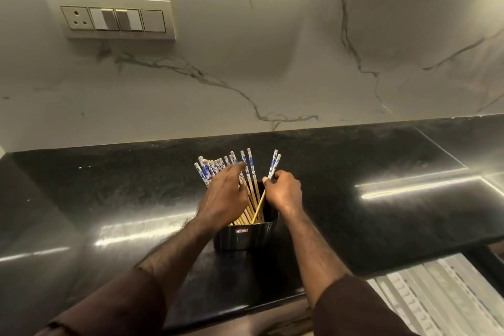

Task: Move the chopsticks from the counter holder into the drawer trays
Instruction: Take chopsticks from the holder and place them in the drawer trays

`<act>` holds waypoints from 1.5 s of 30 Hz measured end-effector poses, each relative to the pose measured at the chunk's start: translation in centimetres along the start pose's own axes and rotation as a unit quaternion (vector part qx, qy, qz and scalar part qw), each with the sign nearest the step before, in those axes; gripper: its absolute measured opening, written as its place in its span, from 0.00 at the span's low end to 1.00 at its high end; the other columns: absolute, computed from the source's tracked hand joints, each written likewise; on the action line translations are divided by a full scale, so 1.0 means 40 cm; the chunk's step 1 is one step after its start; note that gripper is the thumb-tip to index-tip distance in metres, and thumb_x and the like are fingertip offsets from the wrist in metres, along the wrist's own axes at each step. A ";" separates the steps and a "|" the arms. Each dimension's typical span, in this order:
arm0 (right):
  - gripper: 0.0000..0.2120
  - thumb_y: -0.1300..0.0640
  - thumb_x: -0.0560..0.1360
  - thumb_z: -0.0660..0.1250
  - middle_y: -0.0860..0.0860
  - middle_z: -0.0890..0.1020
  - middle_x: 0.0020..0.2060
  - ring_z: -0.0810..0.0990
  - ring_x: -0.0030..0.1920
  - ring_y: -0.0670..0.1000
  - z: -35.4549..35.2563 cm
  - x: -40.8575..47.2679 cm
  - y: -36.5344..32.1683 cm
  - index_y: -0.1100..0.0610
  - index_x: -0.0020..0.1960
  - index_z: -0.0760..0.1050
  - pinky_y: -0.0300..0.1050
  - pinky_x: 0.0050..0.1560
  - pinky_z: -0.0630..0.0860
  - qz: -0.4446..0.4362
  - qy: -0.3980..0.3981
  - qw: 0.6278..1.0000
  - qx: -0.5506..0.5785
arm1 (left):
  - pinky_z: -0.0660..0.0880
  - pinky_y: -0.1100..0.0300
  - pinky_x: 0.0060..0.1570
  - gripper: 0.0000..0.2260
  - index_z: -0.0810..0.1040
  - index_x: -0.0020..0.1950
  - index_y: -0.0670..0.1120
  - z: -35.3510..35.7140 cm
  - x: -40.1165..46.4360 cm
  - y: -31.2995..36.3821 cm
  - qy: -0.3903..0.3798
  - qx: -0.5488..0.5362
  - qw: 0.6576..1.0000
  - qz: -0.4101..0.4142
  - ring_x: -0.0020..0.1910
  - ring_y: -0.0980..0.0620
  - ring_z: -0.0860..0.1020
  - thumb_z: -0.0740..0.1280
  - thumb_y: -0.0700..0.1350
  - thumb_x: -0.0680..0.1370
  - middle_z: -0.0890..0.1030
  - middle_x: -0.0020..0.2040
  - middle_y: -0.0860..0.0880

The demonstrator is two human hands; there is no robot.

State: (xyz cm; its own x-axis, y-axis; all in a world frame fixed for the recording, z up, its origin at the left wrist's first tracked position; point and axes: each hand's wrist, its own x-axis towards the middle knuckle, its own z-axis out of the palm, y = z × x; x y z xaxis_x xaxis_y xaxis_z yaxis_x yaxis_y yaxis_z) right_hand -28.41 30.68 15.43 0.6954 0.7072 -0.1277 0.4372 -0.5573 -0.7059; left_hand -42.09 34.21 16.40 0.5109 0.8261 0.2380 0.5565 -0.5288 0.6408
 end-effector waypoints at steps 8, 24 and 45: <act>0.05 0.52 0.78 0.69 0.51 0.84 0.44 0.84 0.45 0.49 0.022 0.047 0.004 0.54 0.50 0.79 0.49 0.51 0.82 -0.015 -0.030 0.998 0.046 | 0.74 0.52 0.64 0.23 0.70 0.72 0.44 0.032 0.043 -0.026 0.019 -0.015 1.000 -0.003 0.64 0.50 0.76 0.66 0.37 0.77 0.77 0.67 0.45; 0.09 0.50 0.76 0.70 0.46 0.85 0.45 0.83 0.48 0.44 0.045 0.094 -0.007 0.52 0.53 0.83 0.49 0.55 0.81 -0.085 -0.141 0.983 0.080 | 0.77 0.61 0.54 0.16 0.78 0.64 0.40 0.051 0.074 -0.049 0.087 -0.025 0.996 -0.022 0.54 0.49 0.82 0.67 0.37 0.76 0.83 0.58 0.43; 0.08 0.63 0.79 0.66 0.52 0.86 0.47 0.85 0.48 0.47 -0.064 0.071 -0.027 0.57 0.56 0.81 0.43 0.52 0.81 -0.154 -0.229 0.927 0.256 | 0.79 0.52 0.52 0.11 0.81 0.57 0.43 -0.007 0.142 0.024 -0.078 -0.433 0.893 -0.100 0.53 0.46 0.83 0.68 0.44 0.76 0.86 0.52 0.46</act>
State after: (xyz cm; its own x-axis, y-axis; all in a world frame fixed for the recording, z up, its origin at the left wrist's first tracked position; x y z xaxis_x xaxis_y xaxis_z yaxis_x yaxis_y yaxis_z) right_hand -25.43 32.18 17.61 0.2159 0.9742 -0.0659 0.1654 -0.1031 -0.9808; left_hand -38.86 38.46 18.57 0.5798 0.8147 -0.0054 -0.0334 0.0304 0.9990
